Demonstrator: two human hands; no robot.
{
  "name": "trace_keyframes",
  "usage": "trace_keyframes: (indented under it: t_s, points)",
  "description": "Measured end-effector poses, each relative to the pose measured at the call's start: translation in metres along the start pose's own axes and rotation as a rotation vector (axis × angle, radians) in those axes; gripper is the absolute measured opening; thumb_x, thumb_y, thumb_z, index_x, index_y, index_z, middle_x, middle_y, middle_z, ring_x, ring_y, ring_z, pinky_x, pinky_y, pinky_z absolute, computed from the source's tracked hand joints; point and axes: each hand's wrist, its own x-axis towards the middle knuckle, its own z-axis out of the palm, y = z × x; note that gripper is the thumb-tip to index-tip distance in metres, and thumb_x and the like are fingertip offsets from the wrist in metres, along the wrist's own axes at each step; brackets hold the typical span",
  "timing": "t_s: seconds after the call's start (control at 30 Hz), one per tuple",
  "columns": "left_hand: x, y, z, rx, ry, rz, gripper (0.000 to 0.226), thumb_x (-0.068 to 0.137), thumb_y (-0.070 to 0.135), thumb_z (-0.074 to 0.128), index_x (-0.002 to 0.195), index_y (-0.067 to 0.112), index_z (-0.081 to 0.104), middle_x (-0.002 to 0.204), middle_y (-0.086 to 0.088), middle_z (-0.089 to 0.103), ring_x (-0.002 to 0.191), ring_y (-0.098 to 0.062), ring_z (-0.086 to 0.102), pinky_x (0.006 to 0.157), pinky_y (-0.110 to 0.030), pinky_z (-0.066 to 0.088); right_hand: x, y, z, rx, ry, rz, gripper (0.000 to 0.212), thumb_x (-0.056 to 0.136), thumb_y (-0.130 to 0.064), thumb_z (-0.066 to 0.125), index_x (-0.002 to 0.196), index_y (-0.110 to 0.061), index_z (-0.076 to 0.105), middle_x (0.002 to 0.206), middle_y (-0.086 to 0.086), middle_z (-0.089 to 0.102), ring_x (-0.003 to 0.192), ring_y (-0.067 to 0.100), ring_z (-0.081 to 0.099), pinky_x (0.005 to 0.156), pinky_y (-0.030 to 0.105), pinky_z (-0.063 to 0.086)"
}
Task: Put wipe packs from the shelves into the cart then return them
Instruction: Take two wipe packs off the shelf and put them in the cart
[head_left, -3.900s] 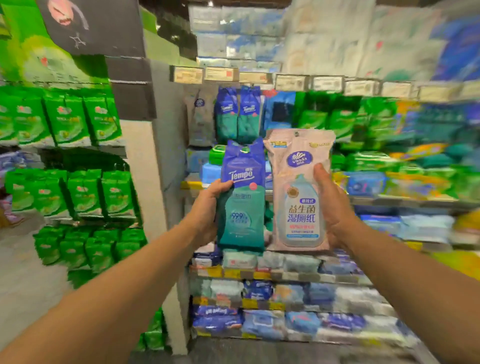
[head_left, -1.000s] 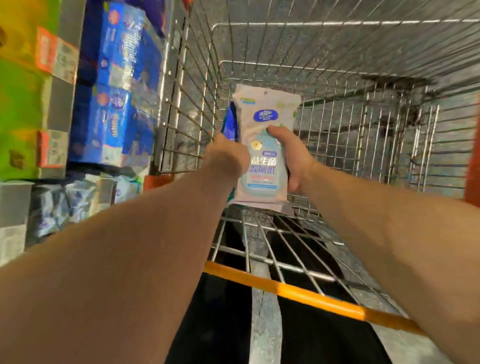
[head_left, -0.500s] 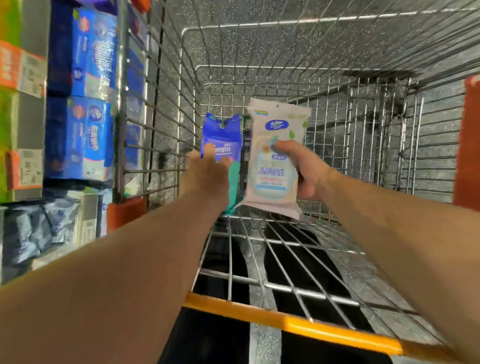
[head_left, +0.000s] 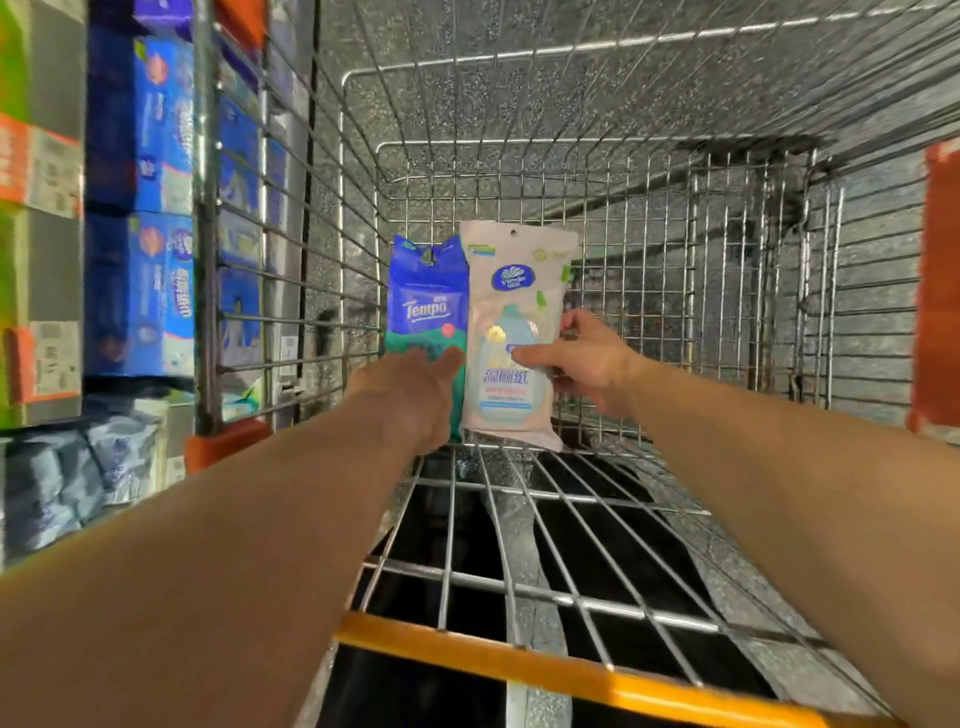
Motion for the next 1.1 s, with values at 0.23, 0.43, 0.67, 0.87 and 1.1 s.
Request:
trace_keyframes:
  t_s: [0.23, 0.43, 0.67, 0.87, 1.1]
  points:
    - [0.005, -0.007, 0.005, -0.053, 0.096, 0.034, 0.035, 0.088, 0.033, 0.055, 0.120, 0.021, 0.046, 0.096, 0.000, 0.048, 0.104, -0.029, 0.060, 0.090, -0.047, 0.054, -0.016, -0.019, -0.004, -0.683, 0.262, -0.172, 0.052, 0.062, -0.049, 0.087, 0.088, -0.019, 0.053, 0.094, 0.000, 0.063, 0.081, 0.015, 0.064, 0.069, 0.036, 0.057]
    - [-0.013, -0.002, -0.016, 0.211, 0.090, 0.068, 0.038, 0.092, 0.041, 0.047, 0.105, 0.010, 0.064, 0.100, -0.009, 0.061, 0.090, -0.025, 0.055, 0.080, -0.034, 0.050, -0.052, -0.038, -0.022, -1.116, 0.188, -0.276, 0.041, 0.089, -0.056, 0.054, 0.065, -0.022, 0.053, 0.060, -0.007, 0.056, 0.068, 0.012, 0.058, 0.089, 0.036, 0.044]
    - [-0.042, 0.021, -0.022, 0.118, 0.063, -0.023, 0.049, 0.092, 0.058, 0.047, 0.115, 0.018, 0.063, 0.112, -0.003, 0.063, 0.101, -0.023, 0.058, 0.096, -0.042, 0.040, -0.105, -0.062, -0.039, -1.206, -0.066, -0.338, 0.051, 0.095, -0.047, 0.055, 0.062, -0.009, 0.057, 0.052, 0.001, 0.046, 0.046, 0.015, 0.047, 0.068, 0.037, 0.060]
    - [-0.112, 0.035, -0.067, -0.190, 0.362, -0.039, 0.052, 0.089, 0.055, 0.045, 0.091, 0.010, 0.072, 0.090, -0.012, 0.064, 0.089, -0.031, 0.061, 0.086, -0.037, 0.050, -0.174, -0.120, -0.018, -1.336, -0.044, -0.545, 0.038, 0.090, -0.025, 0.057, 0.055, -0.012, 0.052, 0.057, 0.007, 0.051, 0.068, 0.032, 0.055, 0.056, 0.028, 0.043]
    - [-0.241, 0.006, -0.121, -0.280, 0.649, -0.144, 0.030, 0.087, 0.031, 0.049, 0.097, 0.009, 0.069, 0.108, -0.018, 0.068, 0.105, -0.039, 0.064, 0.083, -0.041, 0.053, -0.295, -0.189, 0.043, -1.480, 0.033, -0.988, 0.033, 0.086, -0.017, 0.055, 0.056, -0.005, 0.048, 0.060, 0.019, 0.048, 0.072, 0.040, 0.044, 0.061, 0.026, 0.029]
